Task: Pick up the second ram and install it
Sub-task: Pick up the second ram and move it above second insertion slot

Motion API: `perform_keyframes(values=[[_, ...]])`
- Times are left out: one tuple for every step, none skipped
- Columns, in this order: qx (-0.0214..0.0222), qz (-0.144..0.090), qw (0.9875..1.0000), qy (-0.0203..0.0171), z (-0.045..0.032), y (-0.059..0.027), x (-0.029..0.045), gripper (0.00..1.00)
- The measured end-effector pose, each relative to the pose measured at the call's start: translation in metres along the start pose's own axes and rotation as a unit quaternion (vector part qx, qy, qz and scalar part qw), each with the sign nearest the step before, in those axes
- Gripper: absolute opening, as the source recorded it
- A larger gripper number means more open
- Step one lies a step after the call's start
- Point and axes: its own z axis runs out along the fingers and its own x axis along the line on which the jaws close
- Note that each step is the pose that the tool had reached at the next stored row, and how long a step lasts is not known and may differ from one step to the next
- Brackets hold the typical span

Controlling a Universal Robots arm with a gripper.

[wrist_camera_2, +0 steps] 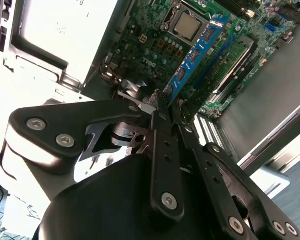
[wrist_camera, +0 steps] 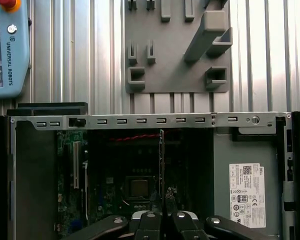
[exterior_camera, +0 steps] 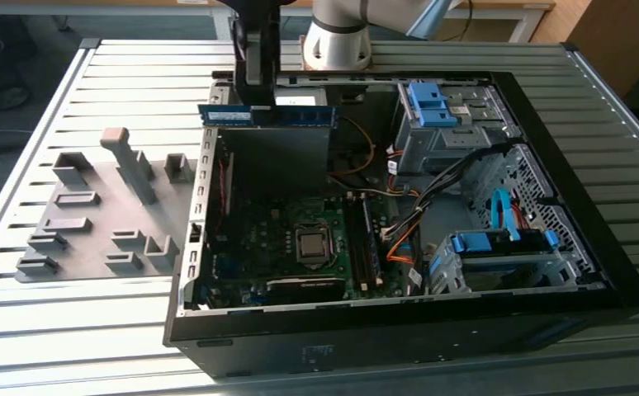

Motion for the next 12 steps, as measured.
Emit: perform_keyframes(values=[[0.0000, 0.000, 1.0000, 0.0000, 0.0000, -0.0010, 0.0000, 0.14], [0.0000, 0.000, 1.0000, 0.0000, -0.0001, -0.0019, -0.0001, 0.14], [0.0000, 0.000, 1.0000, 0.0000, -0.0001, -0.0028, -0.0001, 0.14], [0.0000, 0.000, 1.0000, 0.0000, -0.0001, -0.0037, -0.0001, 0.14], [0.0000, 0.000, 1.0000, 0.0000, -0.0001, -0.0047, -0.0002, 0.14], [0.0000, 0.000, 1.0000, 0.0000, -0.0002, -0.0057, -0.0002, 0.14], [0.0000, 0.000, 1.0000, 0.0000, -0.0002, -0.0067, -0.0002, 0.14], [0.0000, 0.000, 1.0000, 0.0000, -0.0002, -0.0077, -0.0003, 0.14], [0.0000, 0.000, 1.0000, 0.0000, -0.0003, -0.0087, -0.0003, 0.14], [0.0000, 0.000, 1.0000, 0.0000, -0.0003, -0.0110, -0.0004, 0.14], [0.0000, 0.000, 1.0000, 0.0000, -0.0004, -0.0155, -0.0005, 0.14], [0.0000, 0.000, 1.0000, 0.0000, -0.0005, -0.0164, -0.0006, 0.14]])
